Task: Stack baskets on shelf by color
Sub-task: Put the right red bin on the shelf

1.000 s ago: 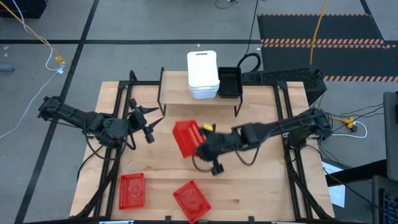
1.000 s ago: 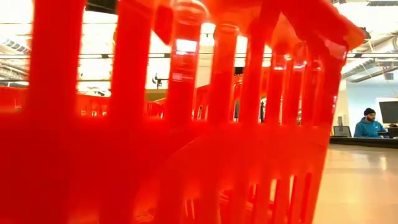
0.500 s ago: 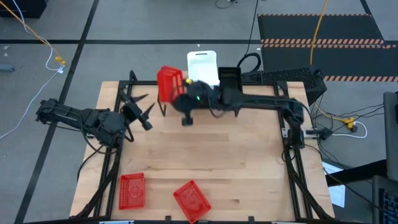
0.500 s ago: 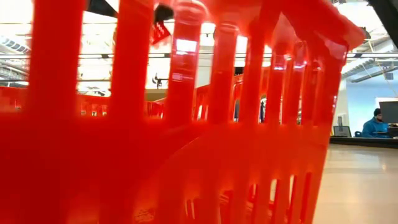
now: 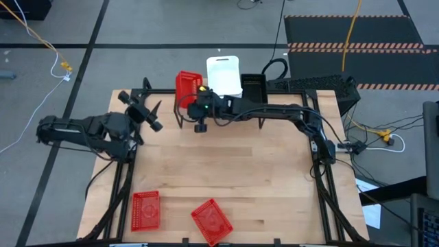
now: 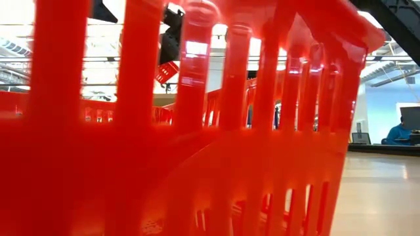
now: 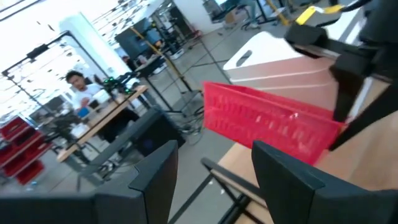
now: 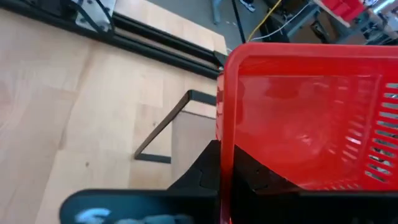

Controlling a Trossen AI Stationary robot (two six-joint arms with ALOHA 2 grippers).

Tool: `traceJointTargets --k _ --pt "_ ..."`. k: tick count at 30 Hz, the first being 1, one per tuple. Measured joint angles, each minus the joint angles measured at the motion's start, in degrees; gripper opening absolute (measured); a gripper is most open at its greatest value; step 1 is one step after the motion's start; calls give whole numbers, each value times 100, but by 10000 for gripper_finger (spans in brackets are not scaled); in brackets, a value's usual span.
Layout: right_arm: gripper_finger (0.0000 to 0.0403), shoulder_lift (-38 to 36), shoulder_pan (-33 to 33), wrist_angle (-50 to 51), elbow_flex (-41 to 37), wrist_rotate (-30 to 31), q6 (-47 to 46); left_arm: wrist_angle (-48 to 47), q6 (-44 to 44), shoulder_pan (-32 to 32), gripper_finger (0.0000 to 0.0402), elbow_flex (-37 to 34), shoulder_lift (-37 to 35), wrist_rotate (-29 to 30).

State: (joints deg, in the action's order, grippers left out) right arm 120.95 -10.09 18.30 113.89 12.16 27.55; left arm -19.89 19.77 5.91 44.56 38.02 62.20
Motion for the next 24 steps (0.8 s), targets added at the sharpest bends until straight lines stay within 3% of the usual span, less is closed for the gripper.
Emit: traceJointTargets --k 10,24 --pt "39 7 -39 166 0 -9 87 0 -95 -266 207 0 15 -16" --pt "119 7 -22 205 -4 166 1200 -229 -391 -262 207 0 15 -16"
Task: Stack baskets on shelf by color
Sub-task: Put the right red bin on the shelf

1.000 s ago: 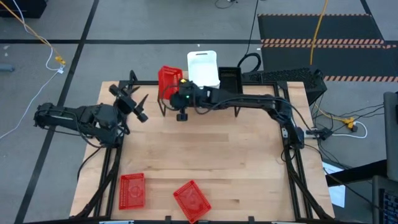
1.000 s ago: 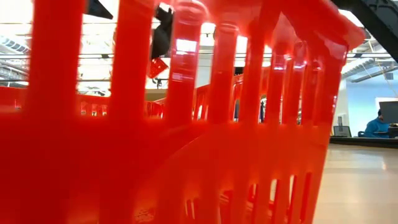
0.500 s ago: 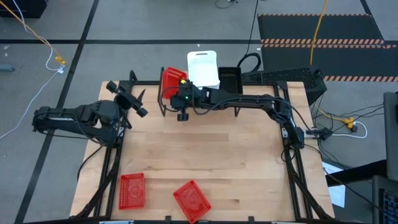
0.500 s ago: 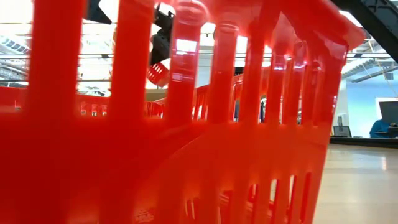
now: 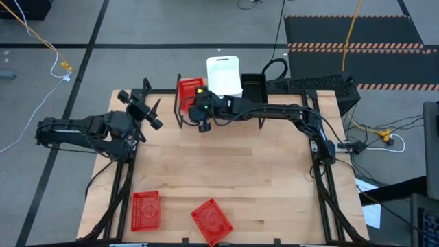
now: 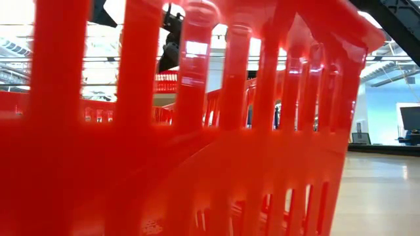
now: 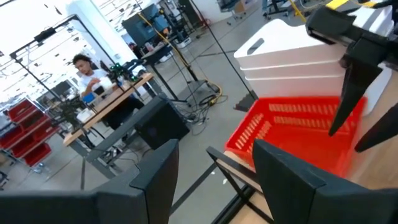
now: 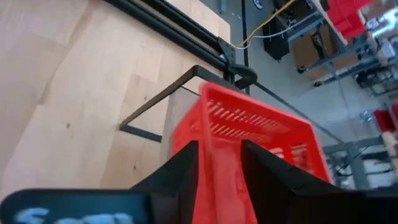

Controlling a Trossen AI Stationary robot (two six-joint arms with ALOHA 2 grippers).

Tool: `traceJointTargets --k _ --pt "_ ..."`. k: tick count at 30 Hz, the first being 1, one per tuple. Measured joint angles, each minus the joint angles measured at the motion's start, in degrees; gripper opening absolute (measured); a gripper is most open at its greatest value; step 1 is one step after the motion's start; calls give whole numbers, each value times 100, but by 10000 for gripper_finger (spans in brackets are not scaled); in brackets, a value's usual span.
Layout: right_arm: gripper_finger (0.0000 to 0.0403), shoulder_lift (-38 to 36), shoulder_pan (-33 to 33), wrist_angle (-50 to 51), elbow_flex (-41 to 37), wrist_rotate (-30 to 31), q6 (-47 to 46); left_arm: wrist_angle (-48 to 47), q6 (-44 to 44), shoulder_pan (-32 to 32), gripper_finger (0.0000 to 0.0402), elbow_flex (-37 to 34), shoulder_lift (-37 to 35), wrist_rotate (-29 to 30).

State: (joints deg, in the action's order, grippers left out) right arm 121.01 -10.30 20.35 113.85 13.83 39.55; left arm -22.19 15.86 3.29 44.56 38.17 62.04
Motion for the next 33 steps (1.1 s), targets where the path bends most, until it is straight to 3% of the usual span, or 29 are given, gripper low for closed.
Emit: traceJointTargets --k 7,14,19,33 --pt "131 0 197 283 0 13 304 -178 -58 0 207 0 0 2" --pt "112 -2 635 743 -63 495 324 -180 -64 0 207 0 0 2" --pt "90 -9 606 -271 -595 876 722 -169 -102 0 207 0 0 2" --pt "47 -4 330 -3350 -2044 1029 1777 -158 -99 0 207 0 0 4"
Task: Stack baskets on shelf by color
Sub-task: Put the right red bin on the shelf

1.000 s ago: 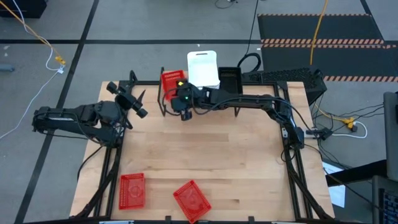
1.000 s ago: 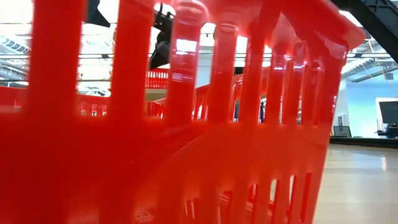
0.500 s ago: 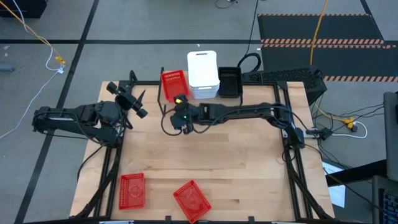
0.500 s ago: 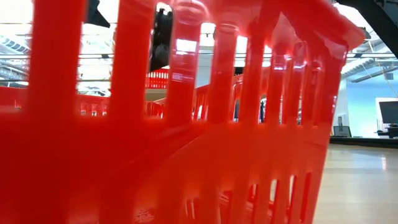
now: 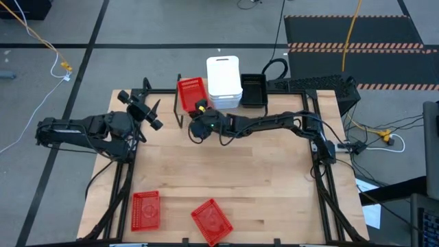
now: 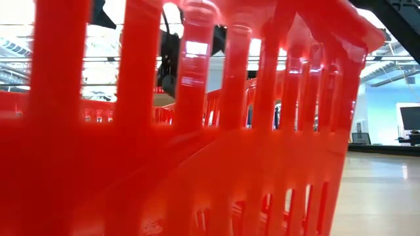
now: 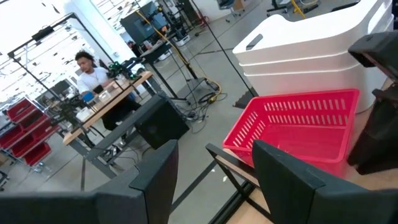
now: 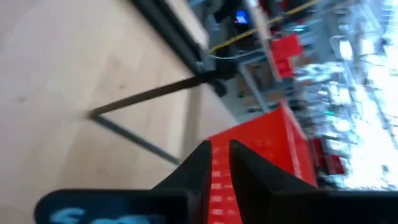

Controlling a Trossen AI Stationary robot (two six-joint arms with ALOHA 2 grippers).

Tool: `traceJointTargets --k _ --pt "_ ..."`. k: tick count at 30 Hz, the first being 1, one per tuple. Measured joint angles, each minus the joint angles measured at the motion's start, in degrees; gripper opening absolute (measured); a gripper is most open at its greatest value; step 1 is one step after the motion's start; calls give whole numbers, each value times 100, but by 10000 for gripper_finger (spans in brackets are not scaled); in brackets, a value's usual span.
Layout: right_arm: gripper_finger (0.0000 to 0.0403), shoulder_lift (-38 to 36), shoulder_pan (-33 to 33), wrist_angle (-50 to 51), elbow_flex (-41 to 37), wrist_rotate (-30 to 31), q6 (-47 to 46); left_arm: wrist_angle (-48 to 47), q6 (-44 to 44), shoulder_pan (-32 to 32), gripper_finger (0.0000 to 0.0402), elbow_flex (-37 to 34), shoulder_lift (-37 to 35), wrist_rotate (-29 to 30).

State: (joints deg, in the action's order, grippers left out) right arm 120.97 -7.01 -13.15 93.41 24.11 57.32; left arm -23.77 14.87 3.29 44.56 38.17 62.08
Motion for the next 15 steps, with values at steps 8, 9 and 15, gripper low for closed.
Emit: traceJointTargets --k 8,9,15 --pt "45 -4 -85 -724 -92 166 343 4 -9 0 207 0 0 0" --pt "45 -4 -119 -758 -92 166 343 17 -9 0 207 0 0 0" --pt "45 -4 -285 -874 -92 142 345 42 -11 0 207 0 0 2"
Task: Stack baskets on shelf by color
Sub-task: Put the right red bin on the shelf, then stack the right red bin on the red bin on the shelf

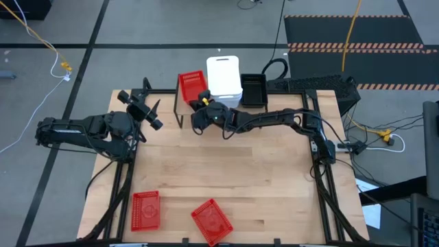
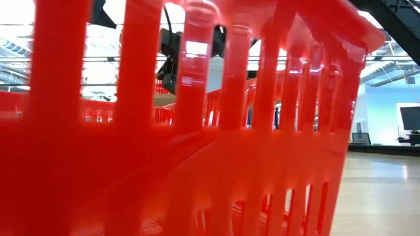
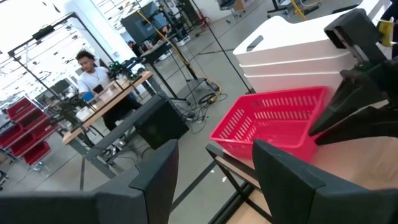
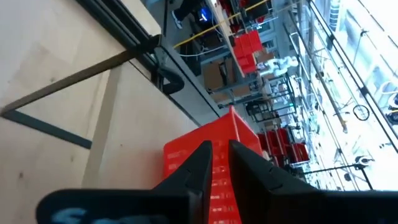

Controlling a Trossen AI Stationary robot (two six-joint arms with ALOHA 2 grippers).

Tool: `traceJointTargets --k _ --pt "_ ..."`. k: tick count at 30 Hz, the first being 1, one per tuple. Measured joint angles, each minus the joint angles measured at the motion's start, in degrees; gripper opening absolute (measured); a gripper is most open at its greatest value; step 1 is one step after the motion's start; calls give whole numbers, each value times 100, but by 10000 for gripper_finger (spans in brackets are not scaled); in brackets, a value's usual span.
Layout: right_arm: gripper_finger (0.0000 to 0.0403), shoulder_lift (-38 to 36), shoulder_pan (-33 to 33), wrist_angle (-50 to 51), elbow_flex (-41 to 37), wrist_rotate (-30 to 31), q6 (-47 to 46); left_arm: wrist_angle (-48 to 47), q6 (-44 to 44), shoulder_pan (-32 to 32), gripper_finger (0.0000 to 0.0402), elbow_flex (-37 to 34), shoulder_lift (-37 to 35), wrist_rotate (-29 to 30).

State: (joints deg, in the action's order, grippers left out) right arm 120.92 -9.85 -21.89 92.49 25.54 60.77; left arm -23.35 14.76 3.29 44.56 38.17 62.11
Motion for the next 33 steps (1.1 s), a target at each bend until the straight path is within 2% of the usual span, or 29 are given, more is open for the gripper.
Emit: traceJointTargets --k 8,11,15,18,22,24,28,33 --pt "48 -1 254 189 0 -267 -4 2 33 0 207 0 0 2" --pt "56 -114 511 664 0 -286 -154 -40 15 0 207 0 -2 1" --pt "72 -620 815 1815 -4 -319 -998 -79 -44 0 207 -2 0 2" --pt "87 -1243 951 2991 -2 -1113 -2082 -103 -193 0 207 -2 0 1" --pt "107 -1922 992 4224 -39 -2744 -3623 -105 -588 0 207 -2 7 -136" --pt "114 -2143 1084 4350 -233 -3125 -4111 -105 -895 0 207 -2 31 -446" --pt "122 -2387 1597 4164 -902 -3143 -4559 -171 -1568 36 207 -2 228 -1118" --pt "124 -2385 2566 3507 -1471 -3153 -4979 -400 -2531 314 207 -6 742 -1369"
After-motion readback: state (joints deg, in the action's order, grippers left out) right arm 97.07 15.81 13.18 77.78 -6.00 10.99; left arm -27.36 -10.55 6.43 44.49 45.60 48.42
